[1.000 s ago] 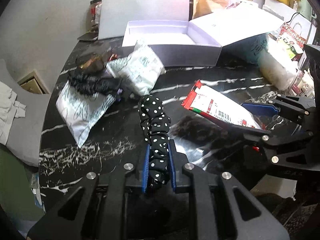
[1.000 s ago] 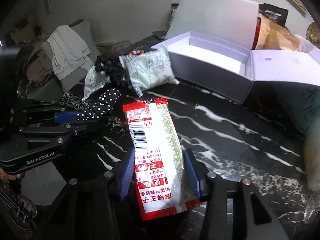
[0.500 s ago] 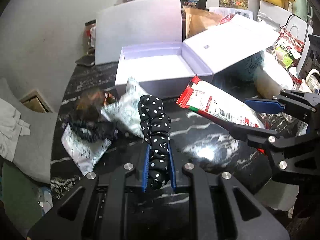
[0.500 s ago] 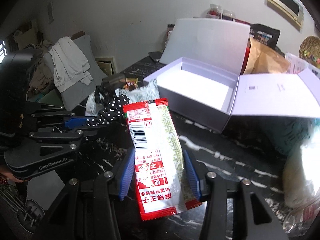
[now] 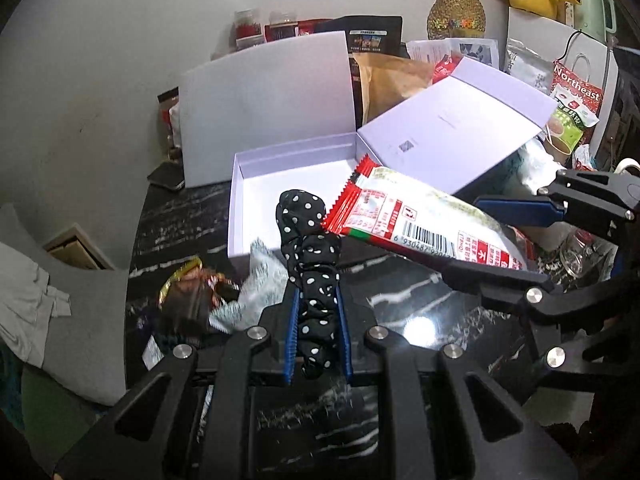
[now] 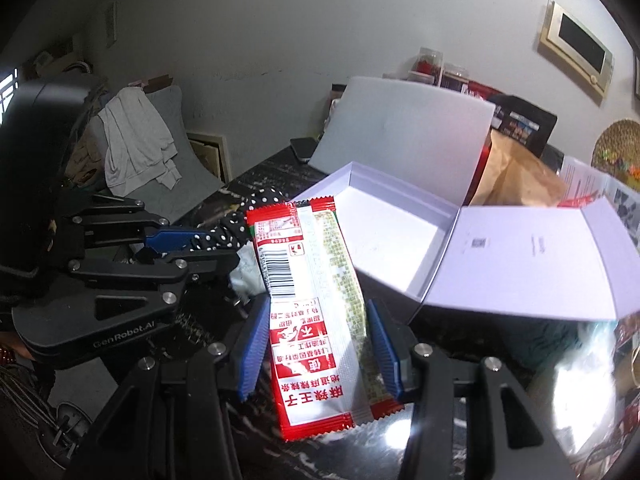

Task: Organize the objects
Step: 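Carry the scrunchie with the left tool while the right tool carries the packet into the box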

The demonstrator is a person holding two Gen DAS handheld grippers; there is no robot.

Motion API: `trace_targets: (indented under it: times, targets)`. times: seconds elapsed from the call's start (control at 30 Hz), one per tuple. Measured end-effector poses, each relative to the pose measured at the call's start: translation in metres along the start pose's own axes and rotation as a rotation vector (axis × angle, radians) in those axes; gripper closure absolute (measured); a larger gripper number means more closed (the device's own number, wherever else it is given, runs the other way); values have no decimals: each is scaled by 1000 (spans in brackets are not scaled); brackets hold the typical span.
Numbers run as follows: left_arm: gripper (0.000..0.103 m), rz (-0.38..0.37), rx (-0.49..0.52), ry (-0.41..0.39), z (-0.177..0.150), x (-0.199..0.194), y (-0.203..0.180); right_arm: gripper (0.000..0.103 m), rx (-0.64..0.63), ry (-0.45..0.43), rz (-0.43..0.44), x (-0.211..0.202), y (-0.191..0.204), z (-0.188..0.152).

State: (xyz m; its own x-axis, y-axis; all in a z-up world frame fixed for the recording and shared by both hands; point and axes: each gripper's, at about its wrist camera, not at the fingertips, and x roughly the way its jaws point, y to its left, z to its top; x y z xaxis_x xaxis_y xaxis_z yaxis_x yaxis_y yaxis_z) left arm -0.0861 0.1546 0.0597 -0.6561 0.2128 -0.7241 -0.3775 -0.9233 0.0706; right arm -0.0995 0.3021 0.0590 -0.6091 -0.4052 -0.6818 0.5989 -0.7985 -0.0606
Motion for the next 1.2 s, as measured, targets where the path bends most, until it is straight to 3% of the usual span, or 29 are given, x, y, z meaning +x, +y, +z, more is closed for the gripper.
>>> trace_targets:
  times: [0.4,0.73,1.07,1.2]
  targets:
    - [87,22,23,-24,62,33,15,54,26,-43,-2,21,-30,41]
    - [87,8,24,-5,111,98,34,54,62,-45,-4,59,-65,71]
    - [87,71,3,25,144,167,62,54,111,-15,-4,112,-104,97]
    - [87,139,-9,36,149,193,68,54,129,-6,12,134,-119,107]
